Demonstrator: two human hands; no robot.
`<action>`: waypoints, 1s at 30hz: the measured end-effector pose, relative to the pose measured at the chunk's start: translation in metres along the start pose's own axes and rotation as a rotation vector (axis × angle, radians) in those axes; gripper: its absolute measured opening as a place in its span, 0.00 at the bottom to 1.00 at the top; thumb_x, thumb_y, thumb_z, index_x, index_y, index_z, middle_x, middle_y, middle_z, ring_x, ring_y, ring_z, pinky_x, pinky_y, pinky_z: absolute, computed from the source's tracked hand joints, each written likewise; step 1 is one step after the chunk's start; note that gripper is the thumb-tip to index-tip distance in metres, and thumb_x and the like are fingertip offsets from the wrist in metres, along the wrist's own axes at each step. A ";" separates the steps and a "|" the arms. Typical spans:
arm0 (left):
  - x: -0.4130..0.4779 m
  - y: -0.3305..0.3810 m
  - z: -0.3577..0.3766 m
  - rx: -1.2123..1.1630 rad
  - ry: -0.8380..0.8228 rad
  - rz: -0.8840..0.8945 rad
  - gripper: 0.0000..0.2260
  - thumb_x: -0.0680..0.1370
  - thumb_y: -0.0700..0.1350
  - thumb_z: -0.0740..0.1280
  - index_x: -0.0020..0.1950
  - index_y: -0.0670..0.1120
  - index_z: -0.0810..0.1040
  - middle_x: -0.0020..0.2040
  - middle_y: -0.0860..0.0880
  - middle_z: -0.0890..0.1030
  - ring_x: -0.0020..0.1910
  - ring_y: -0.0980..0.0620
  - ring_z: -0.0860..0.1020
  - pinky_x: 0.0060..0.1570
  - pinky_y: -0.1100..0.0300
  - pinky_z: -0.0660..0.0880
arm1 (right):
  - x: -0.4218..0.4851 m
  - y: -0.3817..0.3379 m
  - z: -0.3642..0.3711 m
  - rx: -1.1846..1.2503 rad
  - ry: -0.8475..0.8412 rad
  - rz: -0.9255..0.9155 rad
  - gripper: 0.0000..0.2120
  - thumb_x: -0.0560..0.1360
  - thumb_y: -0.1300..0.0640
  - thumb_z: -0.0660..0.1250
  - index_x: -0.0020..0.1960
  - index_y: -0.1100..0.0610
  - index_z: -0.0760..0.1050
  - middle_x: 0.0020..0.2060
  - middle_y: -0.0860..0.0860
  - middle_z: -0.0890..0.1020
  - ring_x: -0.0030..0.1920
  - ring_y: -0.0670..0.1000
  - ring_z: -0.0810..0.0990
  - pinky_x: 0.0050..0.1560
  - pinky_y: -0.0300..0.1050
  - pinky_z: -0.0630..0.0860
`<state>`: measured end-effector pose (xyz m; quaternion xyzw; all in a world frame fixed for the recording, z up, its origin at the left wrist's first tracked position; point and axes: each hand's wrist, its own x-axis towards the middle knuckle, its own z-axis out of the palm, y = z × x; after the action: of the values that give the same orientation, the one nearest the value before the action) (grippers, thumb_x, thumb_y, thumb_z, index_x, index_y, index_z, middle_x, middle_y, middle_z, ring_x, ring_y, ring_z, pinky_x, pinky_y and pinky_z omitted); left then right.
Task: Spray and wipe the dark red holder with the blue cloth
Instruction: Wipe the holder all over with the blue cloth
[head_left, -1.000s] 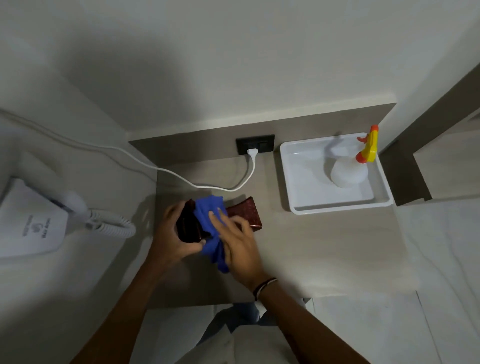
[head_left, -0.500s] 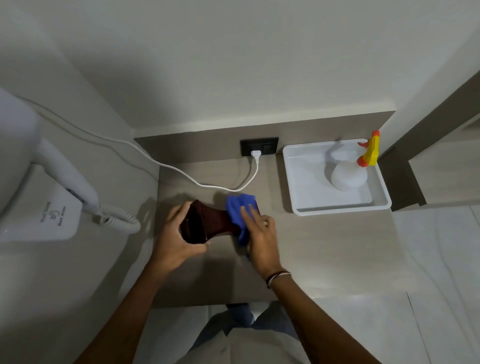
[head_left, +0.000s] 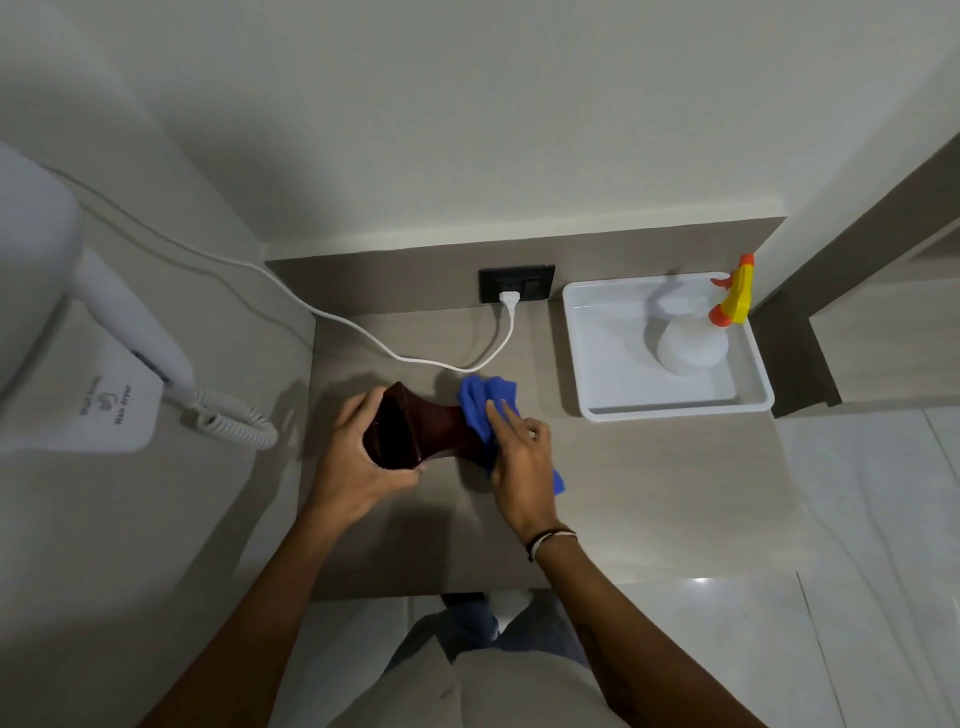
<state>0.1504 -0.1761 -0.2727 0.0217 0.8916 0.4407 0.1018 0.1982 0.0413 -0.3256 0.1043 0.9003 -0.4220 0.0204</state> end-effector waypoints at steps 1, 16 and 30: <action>0.000 0.003 0.001 -0.010 0.000 0.000 0.50 0.56 0.48 0.82 0.78 0.44 0.73 0.70 0.51 0.72 0.66 0.56 0.74 0.61 0.81 0.66 | -0.004 -0.016 0.006 0.142 -0.007 0.001 0.34 0.79 0.71 0.64 0.82 0.50 0.69 0.75 0.55 0.74 0.64 0.53 0.75 0.75 0.53 0.74; 0.012 0.015 -0.005 -0.074 0.061 -0.241 0.30 0.61 0.63 0.82 0.61 0.56 0.83 0.57 0.53 0.85 0.56 0.52 0.84 0.59 0.46 0.84 | 0.008 0.037 -0.030 0.390 0.132 0.406 0.22 0.84 0.72 0.58 0.77 0.63 0.72 0.70 0.61 0.80 0.69 0.63 0.79 0.72 0.48 0.73; 0.024 0.020 -0.028 -0.040 -0.284 -0.373 0.54 0.62 0.81 0.71 0.84 0.65 0.59 0.79 0.50 0.74 0.73 0.45 0.77 0.70 0.40 0.77 | 0.018 0.030 -0.018 0.558 0.086 0.506 0.19 0.83 0.67 0.60 0.71 0.60 0.78 0.63 0.60 0.84 0.63 0.62 0.83 0.70 0.64 0.79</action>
<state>0.1200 -0.1820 -0.2442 -0.0839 0.8479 0.4244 0.3065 0.1876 0.0767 -0.3392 0.3425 0.6967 -0.6277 0.0567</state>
